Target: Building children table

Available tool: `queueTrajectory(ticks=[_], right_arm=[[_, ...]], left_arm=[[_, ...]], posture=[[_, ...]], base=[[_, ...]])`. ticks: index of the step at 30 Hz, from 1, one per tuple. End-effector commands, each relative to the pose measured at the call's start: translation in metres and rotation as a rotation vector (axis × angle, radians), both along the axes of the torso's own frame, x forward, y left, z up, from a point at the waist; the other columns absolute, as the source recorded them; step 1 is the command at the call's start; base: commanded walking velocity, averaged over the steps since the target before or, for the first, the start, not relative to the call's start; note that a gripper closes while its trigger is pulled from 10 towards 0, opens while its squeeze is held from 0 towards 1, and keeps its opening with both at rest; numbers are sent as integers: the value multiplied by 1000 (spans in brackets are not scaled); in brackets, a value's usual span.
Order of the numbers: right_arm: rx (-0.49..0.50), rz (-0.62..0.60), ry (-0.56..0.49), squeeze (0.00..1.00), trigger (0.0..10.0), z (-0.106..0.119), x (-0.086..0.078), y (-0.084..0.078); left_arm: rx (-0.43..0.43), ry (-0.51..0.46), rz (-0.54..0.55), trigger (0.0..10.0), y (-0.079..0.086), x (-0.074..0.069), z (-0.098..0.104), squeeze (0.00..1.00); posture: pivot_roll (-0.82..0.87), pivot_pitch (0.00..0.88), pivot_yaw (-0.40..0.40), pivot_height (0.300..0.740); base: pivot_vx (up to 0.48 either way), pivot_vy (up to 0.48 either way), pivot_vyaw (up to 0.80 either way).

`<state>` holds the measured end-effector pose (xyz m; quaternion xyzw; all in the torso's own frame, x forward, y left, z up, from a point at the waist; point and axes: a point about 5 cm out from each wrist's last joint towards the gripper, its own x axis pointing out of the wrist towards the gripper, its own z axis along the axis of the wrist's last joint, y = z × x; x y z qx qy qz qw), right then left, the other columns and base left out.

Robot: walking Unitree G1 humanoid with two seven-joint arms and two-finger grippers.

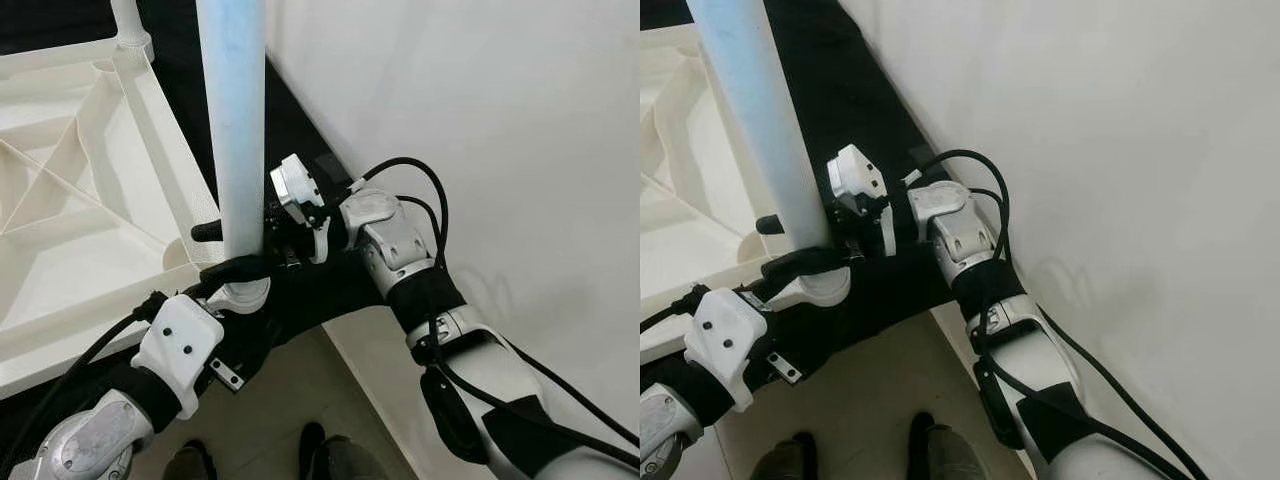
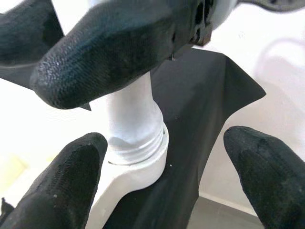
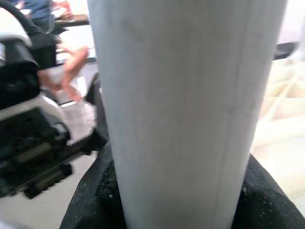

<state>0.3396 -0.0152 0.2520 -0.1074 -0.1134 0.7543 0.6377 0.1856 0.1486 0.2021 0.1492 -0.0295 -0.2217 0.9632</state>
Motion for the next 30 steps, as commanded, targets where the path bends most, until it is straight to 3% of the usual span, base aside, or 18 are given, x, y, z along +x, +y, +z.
queueTrajectory(ticks=[1,3,5,6,7,8,9,12,18,19,21,22,23,24,25,26,29,30], right_arm=[[-27,-103,49,0,0,-16,7,-14],[-26,-225,87,0,0,-32,7,-24],[-26,-225,87,0,0,-32,7,-24],[-45,-377,150,0,0,-47,6,-24],[-79,-679,273,0,0,-74,2,-27],[-79,-679,273,0,0,-74,2,-27],[-119,-996,348,0,0,-97,-16,-32],[-114,-1025,348,0,0,-96,-20,-29],[-81,-994,300,0,0,-84,-6,-16],[-55,-982,274,0,3176,-78,-1,-11],[-55,-982,274,0,3176,-78,-1,-11],[-26,-963,239,0,10000,-71,2,-6],[7,-972,218,361,10000,-61,6,-3],[7,-972,218,361,10000,-61,6,-3],[51,-944,209,1000,10000,-49,11,0],[51,-944,209,1000,10000,-49,11,0],[141,-844,178,1000,10000,-20,21,2],[158,-791,156,157,10000,-11,23,1]], left_arm=[[-18,26,-10,10000,-3,-4,-3,0],[-20,29,-15,10000,-4,-4,-4,0],[-20,29,-15,10000,-4,-4,-4,0],[-19,32,-20,10000,-5,-4,-5,0],[-16,34,-22,10000,-4,-4,-5,0],[-16,34,-22,10000,-4,-4,-5,0],[-8,33,-16,10000,-2,-4,-5,0],[-8,31,-13,10000,-1,-4,-5,0],[-5,28,-13,10000,-2,-1,-5,0],[-3,26,-6,10000,-1,-1,-5,0],[-3,26,-6,10000,-1,-1,-5,0],[-1,25,-1,10000,0,-1,-5,0],[0,23,5,10000,1,-1,-5,0],[0,23,5,10000,1,-1,-5,0],[0,23,11,10000,2,-1,-5,0],[0,23,11,10000,2,-1,-5,0],[14,25,45,10000,6,0,-6,0],[24,24,69,10000,10,0,-6,0]], posture=[[215,315,-173,740],[211,313,-178,740],[211,313,-178,740],[211,311,-182,740],[215,314,-179,740],[215,314,-179,740],[225,308,-177,740],[218,296,-172,740],[224,286,-176,740],[226,286,-179,740],[226,286,-179,740],[225,284,-179,740],[226,285,-175,740],[226,285,-175,740],[228,286,-172,740],[228,286,-172,740],[231,291,-173,740],[236,297,-178,740]], base=[[0,0,0],[0,0,0],[0,0,0],[0,0,0],[0,0,0],[0,0,0],[0,0,0],[0,0,0],[0,0,0],[0,0,0],[0,0,0],[0,0,0],[0,0,0],[0,0,0],[0,0,0],[0,0,0],[0,0,0],[0,0,0]])
